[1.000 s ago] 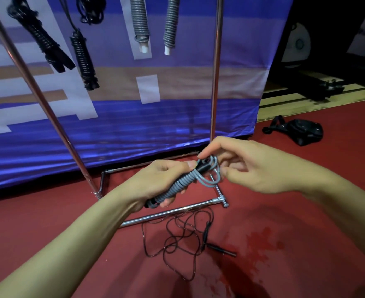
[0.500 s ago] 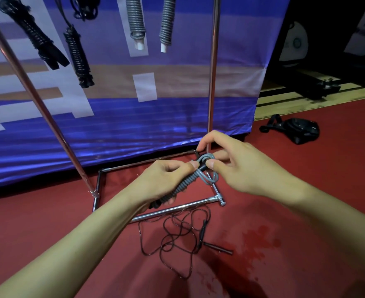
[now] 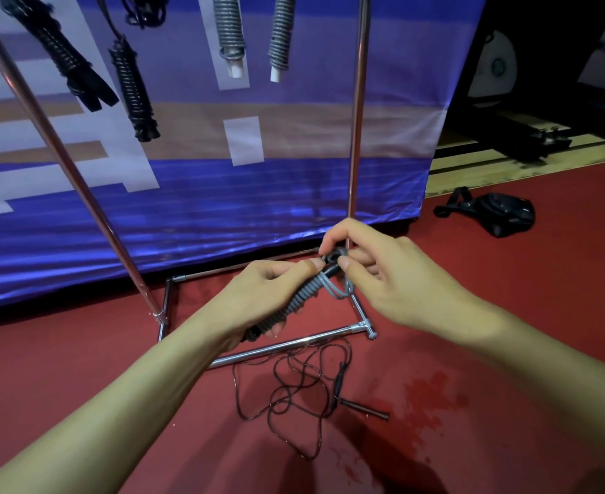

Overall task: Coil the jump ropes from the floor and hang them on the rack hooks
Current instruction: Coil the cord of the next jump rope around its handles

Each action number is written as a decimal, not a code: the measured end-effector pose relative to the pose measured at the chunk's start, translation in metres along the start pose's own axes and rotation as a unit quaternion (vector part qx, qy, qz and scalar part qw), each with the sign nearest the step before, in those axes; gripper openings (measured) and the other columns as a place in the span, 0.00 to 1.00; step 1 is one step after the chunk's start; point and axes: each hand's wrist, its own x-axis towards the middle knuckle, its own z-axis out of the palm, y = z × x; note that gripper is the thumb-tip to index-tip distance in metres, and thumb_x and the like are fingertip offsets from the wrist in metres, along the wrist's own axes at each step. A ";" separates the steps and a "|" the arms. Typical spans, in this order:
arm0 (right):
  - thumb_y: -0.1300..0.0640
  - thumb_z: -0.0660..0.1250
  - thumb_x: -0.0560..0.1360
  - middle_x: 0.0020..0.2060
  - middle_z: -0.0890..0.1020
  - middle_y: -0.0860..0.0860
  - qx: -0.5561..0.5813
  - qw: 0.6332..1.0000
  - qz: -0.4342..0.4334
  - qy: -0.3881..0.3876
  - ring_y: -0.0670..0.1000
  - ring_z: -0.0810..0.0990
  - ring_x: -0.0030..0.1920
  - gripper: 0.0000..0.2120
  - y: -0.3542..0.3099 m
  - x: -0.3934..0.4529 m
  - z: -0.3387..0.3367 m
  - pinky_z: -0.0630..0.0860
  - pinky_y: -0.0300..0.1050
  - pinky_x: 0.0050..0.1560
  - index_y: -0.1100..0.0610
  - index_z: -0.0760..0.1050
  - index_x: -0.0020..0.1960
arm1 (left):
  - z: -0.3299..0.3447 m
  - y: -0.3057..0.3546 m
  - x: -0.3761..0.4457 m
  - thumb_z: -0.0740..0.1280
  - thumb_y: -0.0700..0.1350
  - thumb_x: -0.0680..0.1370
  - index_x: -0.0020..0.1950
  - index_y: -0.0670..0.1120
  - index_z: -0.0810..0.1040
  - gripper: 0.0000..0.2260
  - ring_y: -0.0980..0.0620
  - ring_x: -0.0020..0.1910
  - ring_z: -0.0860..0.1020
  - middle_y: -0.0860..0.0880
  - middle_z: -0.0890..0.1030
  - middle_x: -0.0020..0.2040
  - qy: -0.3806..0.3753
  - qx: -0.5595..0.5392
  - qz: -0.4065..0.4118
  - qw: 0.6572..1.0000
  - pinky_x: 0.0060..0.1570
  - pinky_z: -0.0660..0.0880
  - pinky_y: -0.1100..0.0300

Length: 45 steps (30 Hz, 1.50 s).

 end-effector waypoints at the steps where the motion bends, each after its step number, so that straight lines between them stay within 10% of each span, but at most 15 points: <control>1: 0.61 0.62 0.83 0.28 0.72 0.54 -0.008 1.000 -0.009 -0.003 0.55 0.66 0.30 0.10 0.001 0.001 0.000 0.68 0.50 0.34 0.45 0.71 0.56 | -0.001 0.000 0.000 0.67 0.65 0.78 0.38 0.46 0.81 0.23 0.49 0.22 0.70 0.47 0.76 0.32 -0.002 0.005 0.002 1.000 0.22 0.62 0.66; 11: 0.50 0.61 0.84 0.26 0.70 0.52 -0.202 0.975 -0.053 -0.083 0.54 0.70 0.27 0.06 0.006 0.002 -0.008 0.65 0.49 0.28 0.47 0.64 0.58 | -0.001 -0.008 -0.002 0.66 0.71 0.75 0.39 0.43 0.79 0.30 0.48 0.24 0.70 0.47 0.76 0.32 -0.014 0.081 0.008 0.997 0.23 0.63 0.66; 18: 0.62 0.66 0.79 0.31 0.75 0.51 -0.330 0.939 -0.064 -0.067 0.60 0.75 0.31 0.17 0.007 0.007 -0.005 0.72 0.56 0.31 0.48 0.58 0.52 | 0.001 -0.008 0.002 0.66 0.70 0.76 0.42 0.44 0.81 0.28 0.47 0.24 0.70 0.49 0.77 0.31 0.012 0.090 0.021 0.996 0.23 0.61 0.65; 24: 0.56 0.56 0.86 0.65 0.82 0.49 -0.079 0.994 -0.006 -0.070 0.50 0.79 0.66 0.07 0.009 0.006 -0.008 0.76 0.42 0.54 0.49 0.63 0.49 | 0.002 -0.009 0.002 0.66 0.66 0.79 0.36 0.47 0.80 0.24 0.50 0.22 0.69 0.50 0.76 0.29 0.014 0.115 0.037 0.993 0.21 0.61 0.66; 30: 0.52 0.54 0.87 0.57 0.86 0.46 0.236 0.956 0.155 -0.082 0.51 0.83 0.62 0.16 0.014 0.016 -0.025 0.76 0.52 0.66 0.59 0.76 0.52 | -0.005 -0.010 0.007 0.66 0.65 0.80 0.30 0.51 0.77 0.23 0.49 0.21 0.68 0.53 0.73 0.24 0.037 0.113 0.044 0.992 0.23 0.60 0.65; 35: 0.41 0.63 0.81 0.30 0.74 0.43 -0.086 0.992 0.023 -0.087 0.44 0.72 0.32 0.16 0.015 0.021 -0.015 0.70 0.40 0.38 0.49 0.69 0.39 | -0.018 -0.014 0.010 0.68 0.62 0.79 0.37 0.47 0.80 0.21 0.49 0.22 0.69 0.51 0.75 0.29 0.069 0.120 0.062 0.988 0.20 0.60 0.68; 40: 0.48 0.66 0.82 0.50 0.85 0.47 0.053 0.999 0.002 0.012 0.48 0.83 0.51 0.09 0.008 0.046 -0.017 0.77 0.50 0.58 0.49 0.79 0.45 | -0.033 -0.005 0.006 0.69 0.68 0.75 0.38 0.48 0.78 0.23 0.49 0.25 0.69 0.53 0.75 0.29 0.077 0.093 0.080 0.989 0.23 0.60 0.65; 45: 0.59 0.66 0.82 0.42 0.80 0.45 0.336 0.935 0.084 0.076 0.42 0.79 0.44 0.10 -0.011 0.070 -0.038 0.77 0.40 0.48 0.52 0.80 0.42 | -0.041 0.015 0.008 0.67 0.62 0.80 0.32 0.50 0.73 0.22 0.50 0.24 0.66 0.54 0.70 0.26 0.084 0.025 0.129 0.988 0.26 0.58 0.63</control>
